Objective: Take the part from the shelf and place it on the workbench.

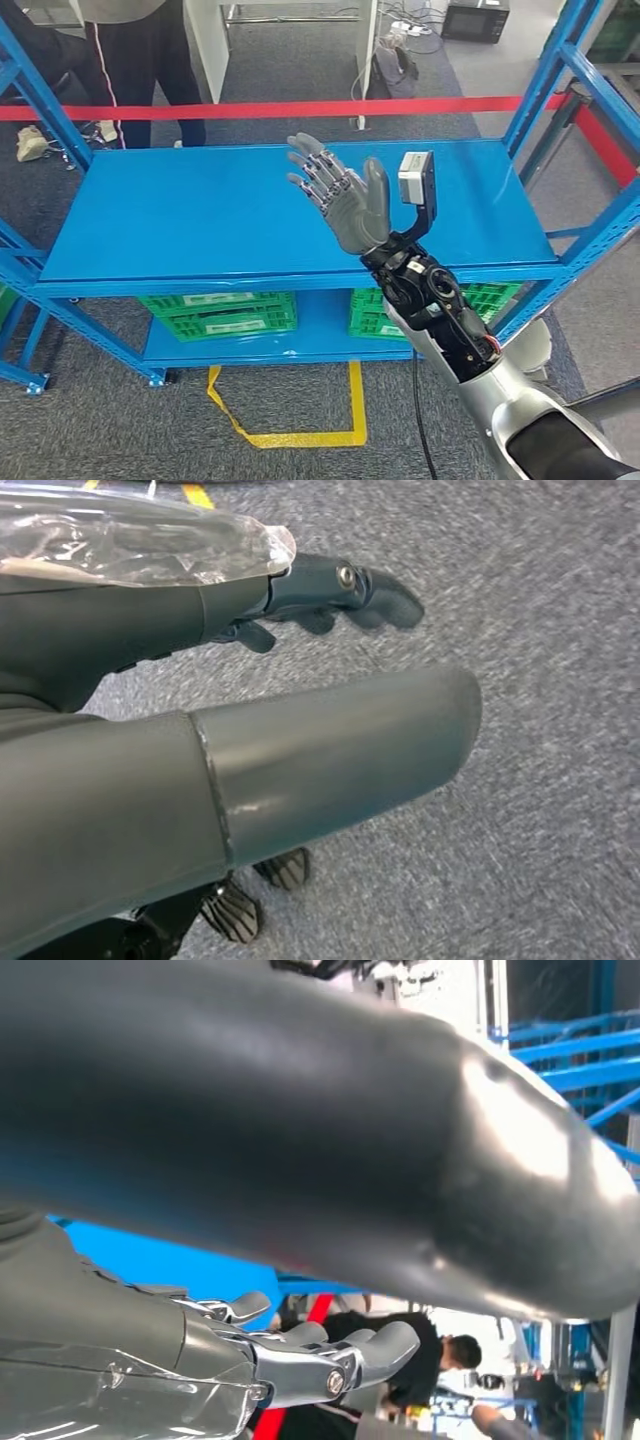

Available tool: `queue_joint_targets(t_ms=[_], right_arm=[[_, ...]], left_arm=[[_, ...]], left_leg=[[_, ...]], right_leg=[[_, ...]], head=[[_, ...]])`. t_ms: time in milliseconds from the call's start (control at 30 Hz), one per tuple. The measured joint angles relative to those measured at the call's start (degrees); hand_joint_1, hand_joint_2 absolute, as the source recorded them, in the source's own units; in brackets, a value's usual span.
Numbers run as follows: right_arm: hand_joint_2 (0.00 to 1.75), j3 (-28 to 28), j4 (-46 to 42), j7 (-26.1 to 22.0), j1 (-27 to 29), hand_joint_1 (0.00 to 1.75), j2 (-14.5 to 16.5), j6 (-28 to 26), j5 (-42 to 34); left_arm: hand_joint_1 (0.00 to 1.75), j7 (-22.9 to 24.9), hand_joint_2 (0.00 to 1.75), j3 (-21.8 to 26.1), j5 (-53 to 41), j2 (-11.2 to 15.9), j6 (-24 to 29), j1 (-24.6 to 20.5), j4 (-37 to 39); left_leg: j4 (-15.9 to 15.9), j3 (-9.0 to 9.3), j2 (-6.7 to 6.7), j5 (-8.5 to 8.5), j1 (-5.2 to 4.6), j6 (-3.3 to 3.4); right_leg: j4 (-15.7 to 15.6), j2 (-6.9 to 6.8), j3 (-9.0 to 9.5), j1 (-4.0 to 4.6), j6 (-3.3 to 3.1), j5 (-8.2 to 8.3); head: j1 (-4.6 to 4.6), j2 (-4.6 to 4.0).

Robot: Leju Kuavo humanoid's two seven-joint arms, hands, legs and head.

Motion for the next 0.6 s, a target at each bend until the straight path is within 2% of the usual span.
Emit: queue_joint_targets(t_ms=[33,67,100,133,200,233,267,300,333,400,433,467,533,567,600], right_arm=[[0.00,0.0,0.1,0.0,0.0,0.00,0.0,0.0,0.0],[0.00,-0.1,0.1,0.0,0.0,0.00,0.0,0.0,0.0],[0.00,-0.1,0.2,0.0,-0.1,0.00,0.0,0.0,0.0],[0.00,-0.2,0.3,0.0,-0.3,0.00,0.0,0.0,0.0],[0.00,-0.1,0.6,0.0,-0.5,0.00,0.0,0.1,0.0],[0.00,0.0,0.7,0.0,-0.5,0.00,0.0,0.1,0.1],[0.00,0.1,0.9,0.0,-0.5,0.00,0.0,0.0,0.1],[0.00,0.2,1.0,0.0,-0.5,0.00,0.0,0.0,0.1],[0.00,0.2,1.2,0.0,-0.5,0.00,0.0,-0.1,0.1],[0.00,0.2,1.4,0.0,-0.8,0.00,0.1,-0.1,0.1],[0.00,0.2,1.4,0.0,-1.1,0.00,0.1,-0.1,0.1],[0.00,0.3,1.5,0.0,-1.2,0.00,0.2,0.0,0.1],[0.00,0.3,1.6,0.0,-1.3,0.00,0.4,0.0,0.0],[0.00,0.3,1.7,0.0,-1.3,0.00,0.5,0.0,0.0],[0.00,0.2,1.8,0.0,-1.4,0.00,0.5,0.1,-0.1]], left_arm=[[0.00,0.0,0.00,0.0,0.0,0.0,-0.1,-0.1,0.0],[0.00,0.0,0.00,0.0,0.0,-0.2,-0.2,-0.2,0.0],[0.00,0.0,0.00,0.0,0.0,-0.2,-0.4,-0.3,0.0],[0.00,0.0,0.00,0.0,0.0,-0.3,-0.5,-0.4,0.0],[0.00,0.1,0.00,0.0,0.0,-0.3,-0.6,-0.2,0.0],[0.00,0.1,0.00,0.0,0.1,-0.4,-0.6,0.0,0.0],[0.00,0.2,0.00,0.0,0.1,-0.4,-0.6,0.1,0.0],[0.00,0.2,0.00,0.0,0.1,-0.3,-0.6,0.2,0.0],[0.00,0.2,0.00,0.0,0.1,-0.3,-0.6,0.2,0.0],[0.00,0.3,0.00,0.0,0.1,-0.4,-0.6,0.2,0.0],[0.00,0.3,0.00,0.0,0.1,-0.3,-0.6,0.2,0.0],[0.00,0.3,0.00,0.0,0.1,-0.3,-0.5,0.2,0.0],[0.00,0.4,0.00,0.0,0.1,-0.2,-0.5,0.1,0.0],[0.00,0.5,0.00,0.0,0.1,-0.2,-0.5,0.1,0.0],[0.00,0.5,0.00,0.0,0.1,-0.2,-0.5,0.0,0.0]], left_leg=[[-0.2,0.08,0.68,0.10,0.06,0.21],[-0.4,0.22,1.27,0.22,0.20,0.47],[-0.6,0.35,1.92,0.33,0.38,0.74],[-0.9,0.45,2.58,0.41,0.54,0.97],[-0.9,0.50,3.90,0.32,0.37,1.22],[-0.9,0.51,4.57,0.26,0.28,1.27],[-0.9,0.55,5.23,0.18,0.23,1.28],[-0.8,0.65,5.85,0.09,0.24,1.23],[-0.8,0.81,6.42,-0.04,0.26,1.11],[-0.7,1.22,7.53,-0.41,0.11,0.64],[-0.6,1.33,8.07,-0.56,-0.07,0.35],[-0.6,1.39,8.62,-0.67,-0.26,0.07],[-0.5,1.54,9.94,-0.79,-0.44,-0.43],[-0.2,1.60,9.88,-1.17,-0.36,-0.73],[0.8,1.30,9.07,-2.00,-0.22,-1.00]], right_leg=[[-0.1,0.48,-0.21,-0.05,0.37,0.05],[0.0,0.37,-0.41,0.02,0.67,0.00],[1.0,-0.53,-0.97,0.20,0.91,-0.71],[3.3,-2.04,-2.09,0.37,1.11,-2.12],[11.4,-5.36,-5.67,0.30,1.48,-6.17],[15.2,-6.25,-7.38,0.12,1.66,-7.56],[17.3,-6.74,-8.26,-0.08,1.80,-7.88],[16.7,-7.06,-7.88,-0.25,1.89,-7.01],[13.7,-7.54,-6.28,-0.36,1.92,-5.17],[5.0,-9.89,-1.83,-0.13,1.72,-1.89],[1.9,-10.89,-0.22,0.05,1.39,-1.17],[0.4,-11.41,0.55,0.24,1.01,-1.11],[0.2,-10.32,0.72,0.31,0.20,-1.18],[0.1,-9.61,0.71,0.24,-0.12,-1.05],[0.0,-8.95,0.75,0.15,-0.44,-0.90]], head=[[0.00,0.00],[-0.03,0.00],[0.20,0.00],[0.54,0.00],[1.14,0.00],[1.23,0.00],[1.20,0.00],[1.24,0.00],[1.31,0.00],[1.60,0.00],[1.66,0.00],[1.58,0.00],[1.16,0.00],[0.97,0.00],[0.82,0.00]])
